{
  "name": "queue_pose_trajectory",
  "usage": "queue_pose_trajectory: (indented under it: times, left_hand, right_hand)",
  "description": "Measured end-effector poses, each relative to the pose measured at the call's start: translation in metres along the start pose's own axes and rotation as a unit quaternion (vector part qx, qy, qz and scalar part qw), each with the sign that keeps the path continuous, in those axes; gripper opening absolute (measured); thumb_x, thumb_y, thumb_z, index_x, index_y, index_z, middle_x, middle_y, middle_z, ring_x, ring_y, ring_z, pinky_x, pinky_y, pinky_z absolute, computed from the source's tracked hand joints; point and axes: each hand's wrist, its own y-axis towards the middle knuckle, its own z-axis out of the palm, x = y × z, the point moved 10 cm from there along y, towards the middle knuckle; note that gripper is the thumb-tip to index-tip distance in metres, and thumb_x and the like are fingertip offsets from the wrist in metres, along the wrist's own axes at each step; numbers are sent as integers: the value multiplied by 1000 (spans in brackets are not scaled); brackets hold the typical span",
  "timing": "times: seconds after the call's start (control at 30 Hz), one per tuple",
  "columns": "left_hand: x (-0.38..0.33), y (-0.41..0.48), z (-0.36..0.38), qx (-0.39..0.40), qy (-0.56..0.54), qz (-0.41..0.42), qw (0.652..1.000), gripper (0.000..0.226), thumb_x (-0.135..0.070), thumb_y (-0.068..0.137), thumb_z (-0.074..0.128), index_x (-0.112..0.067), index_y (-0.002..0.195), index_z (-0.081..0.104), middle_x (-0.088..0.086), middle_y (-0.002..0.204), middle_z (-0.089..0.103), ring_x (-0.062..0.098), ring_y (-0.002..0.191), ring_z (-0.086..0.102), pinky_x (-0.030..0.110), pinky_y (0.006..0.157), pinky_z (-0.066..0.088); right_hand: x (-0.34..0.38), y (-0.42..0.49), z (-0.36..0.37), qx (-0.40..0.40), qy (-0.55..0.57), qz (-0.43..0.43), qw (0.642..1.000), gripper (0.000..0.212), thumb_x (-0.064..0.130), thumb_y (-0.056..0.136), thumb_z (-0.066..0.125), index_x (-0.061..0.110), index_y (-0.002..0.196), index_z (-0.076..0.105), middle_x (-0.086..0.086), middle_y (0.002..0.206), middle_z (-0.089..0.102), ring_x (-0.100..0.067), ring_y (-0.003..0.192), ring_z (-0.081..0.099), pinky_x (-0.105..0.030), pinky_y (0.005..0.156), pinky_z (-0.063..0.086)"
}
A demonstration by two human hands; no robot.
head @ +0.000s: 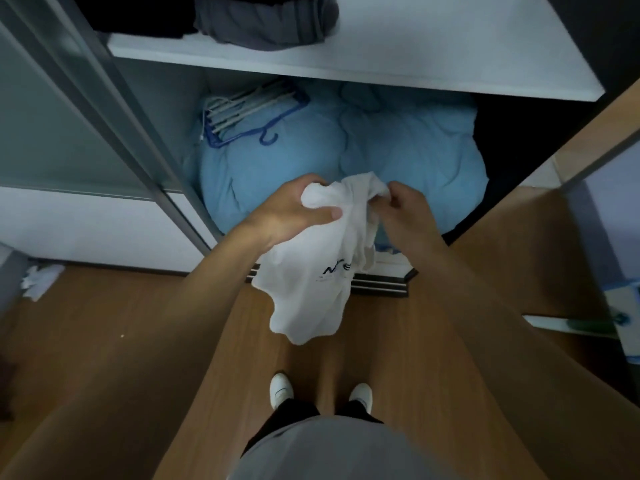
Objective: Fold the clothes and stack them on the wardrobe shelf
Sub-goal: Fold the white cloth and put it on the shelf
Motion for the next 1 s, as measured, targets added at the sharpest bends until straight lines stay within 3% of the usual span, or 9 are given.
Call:
queue_pose_trajectory:
  times: [0.13,0.27,0.4,0.47,0.57,0.67,0.73,0.87,1.0]
  left_hand:
    - [44,-9,0,95,65,-87,989,68,-45,75,83,-40,134,50,-25,118,58,-5,104,54,10,79,39]
    - [42,-9,14,128,57,-84,987,47,-50,73,83,-40,115,64,-21,105,71,1,99,65,14,75,50]
    - [-1,0,22,94,0,20,995,29,-29,81,81,-7,96,69,13,89,69,19,82,62,42,76,52]
    - [-23,0,19,66,-13,78,995,23,-20,90,73,-6,75,61,3,68,54,13,65,49,30,61,39]
    - [-44,0,8,-8,-12,120,993,33,-24,97,63,-4,71,56,0,64,47,7,56,42,20,50,30]
    - [-43,2,-6,-84,-48,118,988,37,-27,98,60,-8,67,55,-9,59,44,3,52,40,16,49,30]
    - [-27,5,-10,-103,-14,87,991,39,-29,99,58,-15,62,55,-16,56,46,0,52,42,16,51,33]
    - [39,10,-4,-73,192,-22,979,39,-32,98,55,-10,67,52,1,66,52,19,66,50,33,65,39]
    - [72,4,36,34,138,-34,989,25,-14,93,63,-16,70,51,-2,69,47,14,66,44,31,68,36]
  right_hand:
    - [16,-5,-16,-5,129,-29,991,24,14,95,53,18,71,51,10,62,44,-2,56,40,-14,50,31]
    - [46,-11,-6,33,84,-76,993,28,12,93,55,23,68,49,17,60,44,3,55,40,-13,53,32]
    - [59,-14,3,53,21,-117,991,27,15,91,59,17,67,47,9,62,41,-1,54,37,-18,52,31]
    - [53,-13,-2,36,9,-116,993,21,20,91,61,14,73,53,7,66,47,-3,57,43,-20,55,35]
    - [21,-12,-2,38,-35,-80,995,14,20,90,60,28,80,53,12,74,53,4,63,50,-13,56,38]
    - [-44,-18,10,118,-241,17,963,9,20,92,55,15,84,57,1,83,59,-19,80,61,-28,62,41]
    - [-72,-24,-4,105,-309,61,943,16,20,92,53,9,92,64,-5,91,65,-25,86,63,-31,66,46]
    - [-55,-25,-39,-16,-203,17,979,22,14,94,51,17,82,70,0,84,68,-20,85,62,-36,75,49]
    - [-15,-28,-31,-24,-47,-11,999,25,6,91,50,15,89,73,2,90,71,-13,86,63,-29,76,48]
